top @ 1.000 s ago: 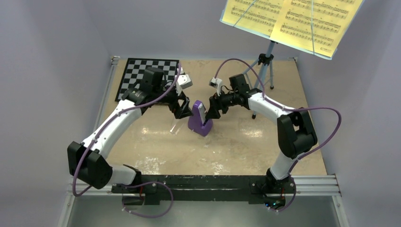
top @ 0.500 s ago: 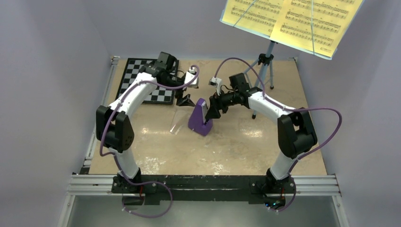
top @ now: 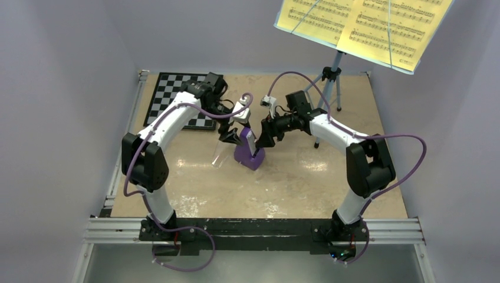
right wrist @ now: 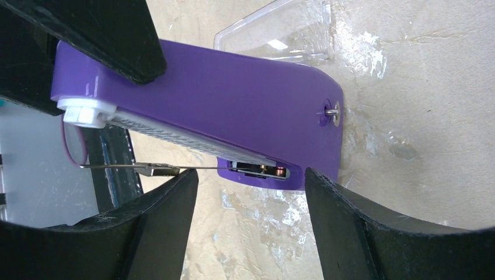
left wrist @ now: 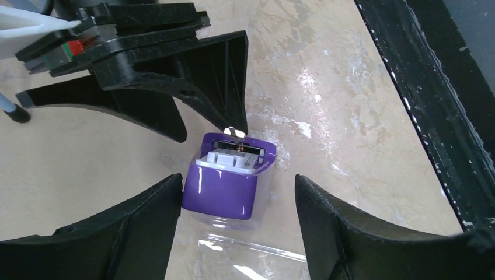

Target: Pack up the instrument practice props

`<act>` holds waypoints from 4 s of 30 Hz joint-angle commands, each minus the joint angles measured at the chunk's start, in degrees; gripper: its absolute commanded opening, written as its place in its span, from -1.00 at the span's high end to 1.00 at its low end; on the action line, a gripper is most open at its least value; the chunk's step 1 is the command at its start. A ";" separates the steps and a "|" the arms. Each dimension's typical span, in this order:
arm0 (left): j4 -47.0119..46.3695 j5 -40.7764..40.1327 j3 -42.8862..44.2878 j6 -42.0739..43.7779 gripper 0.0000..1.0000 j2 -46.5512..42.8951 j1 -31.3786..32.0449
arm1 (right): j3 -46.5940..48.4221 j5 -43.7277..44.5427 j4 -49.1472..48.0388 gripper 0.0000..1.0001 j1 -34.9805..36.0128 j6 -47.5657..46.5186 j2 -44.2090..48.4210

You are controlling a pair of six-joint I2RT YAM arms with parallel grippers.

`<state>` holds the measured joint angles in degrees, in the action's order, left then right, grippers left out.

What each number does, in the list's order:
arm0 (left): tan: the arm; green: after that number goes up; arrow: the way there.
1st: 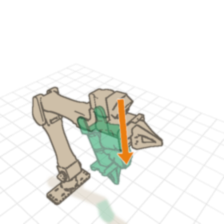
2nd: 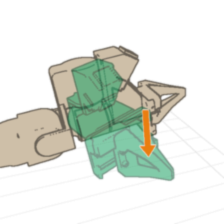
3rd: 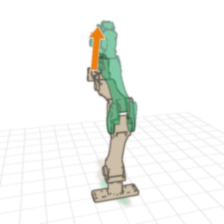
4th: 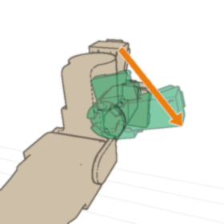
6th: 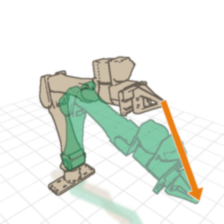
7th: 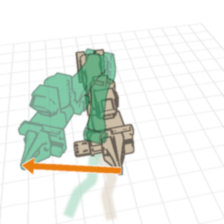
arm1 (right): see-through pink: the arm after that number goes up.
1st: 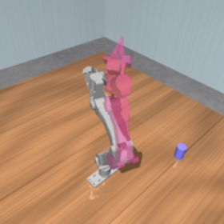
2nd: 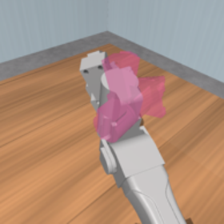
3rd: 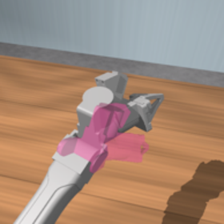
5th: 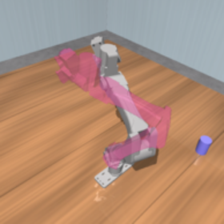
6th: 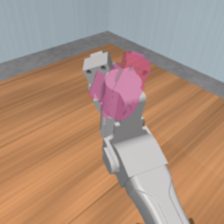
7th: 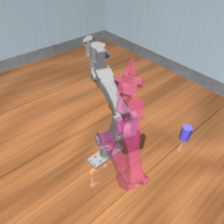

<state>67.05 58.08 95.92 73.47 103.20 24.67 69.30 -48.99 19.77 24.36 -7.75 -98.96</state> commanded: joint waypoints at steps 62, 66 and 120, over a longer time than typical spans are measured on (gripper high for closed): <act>7.17 -1.44 1.28 8.22 1.00 3.02 0.56 | 8.82 -0.29 -3.16 -0.42 -1.18 10.29 -8.69; 7.40 -1.88 1.20 9.30 1.00 2.89 0.56 | 10.71 -1.04 -1.77 -0.42 -1.64 11.00 -10.05; 4.03 -3.72 1.80 7.74 1.00 4.21 0.92 | 9.25 -3.52 9.34 -0.48 2.16 -0.04 -1.01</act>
<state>70.24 56.31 98.04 80.09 105.51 24.51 79.33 -52.36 30.35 26.26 -5.76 -104.12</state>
